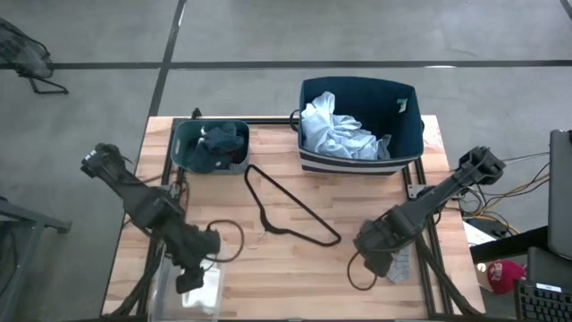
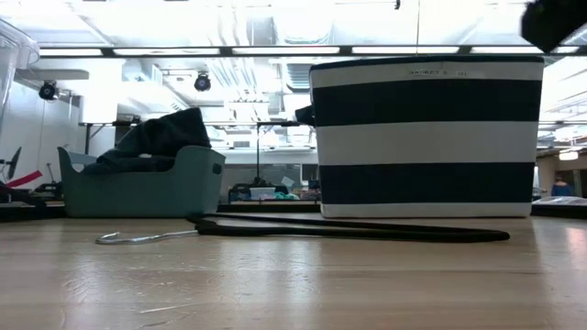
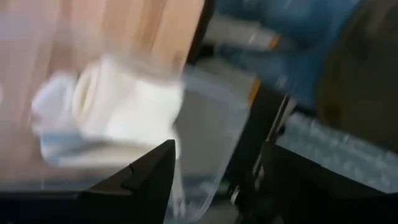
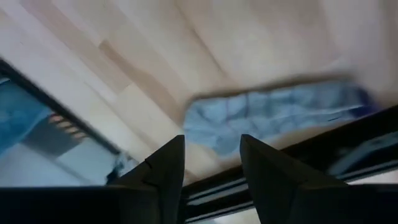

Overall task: Pick & Place Cloths
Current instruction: Put the gray sock into the transparent bin

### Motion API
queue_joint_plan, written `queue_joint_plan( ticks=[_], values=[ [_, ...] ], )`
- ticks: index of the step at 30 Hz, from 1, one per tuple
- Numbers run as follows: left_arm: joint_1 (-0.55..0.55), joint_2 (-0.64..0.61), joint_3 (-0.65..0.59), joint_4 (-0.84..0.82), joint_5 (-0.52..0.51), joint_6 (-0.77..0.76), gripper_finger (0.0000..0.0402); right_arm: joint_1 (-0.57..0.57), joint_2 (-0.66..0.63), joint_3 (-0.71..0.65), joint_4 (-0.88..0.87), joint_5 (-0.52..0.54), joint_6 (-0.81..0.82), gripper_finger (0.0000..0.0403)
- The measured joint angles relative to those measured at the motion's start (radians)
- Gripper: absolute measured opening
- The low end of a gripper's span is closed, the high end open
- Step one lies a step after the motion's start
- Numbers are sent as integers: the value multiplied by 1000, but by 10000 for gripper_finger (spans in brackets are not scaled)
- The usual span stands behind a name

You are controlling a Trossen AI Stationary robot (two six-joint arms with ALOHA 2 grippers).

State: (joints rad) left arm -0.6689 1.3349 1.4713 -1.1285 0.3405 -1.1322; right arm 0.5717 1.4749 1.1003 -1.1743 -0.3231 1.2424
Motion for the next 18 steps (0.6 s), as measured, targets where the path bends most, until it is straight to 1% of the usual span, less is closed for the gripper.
queue_joint_plan(
  ticks=[2, 6, 11, 13, 18],
  values=[
    [0, -3, 65, 1, -76, 12, 242, 7, -17, -49, 60, -36, 36, 157],
    [0, -6, 196, 4, -261, 57, 241, 33, -37, -148, 150, -82, 104, 165],
    [0, -6, 317, 33, -518, 169, 241, 45, -35, -258, 220, -92, 158, 168],
    [1, -7, 339, 66, -572, 212, 241, 43, -32, -300, 221, -96, 179, 164],
    [1, -7, 349, 152, -642, 292, 241, 44, -32, -379, 265, -105, 192, 144]
  ],
)
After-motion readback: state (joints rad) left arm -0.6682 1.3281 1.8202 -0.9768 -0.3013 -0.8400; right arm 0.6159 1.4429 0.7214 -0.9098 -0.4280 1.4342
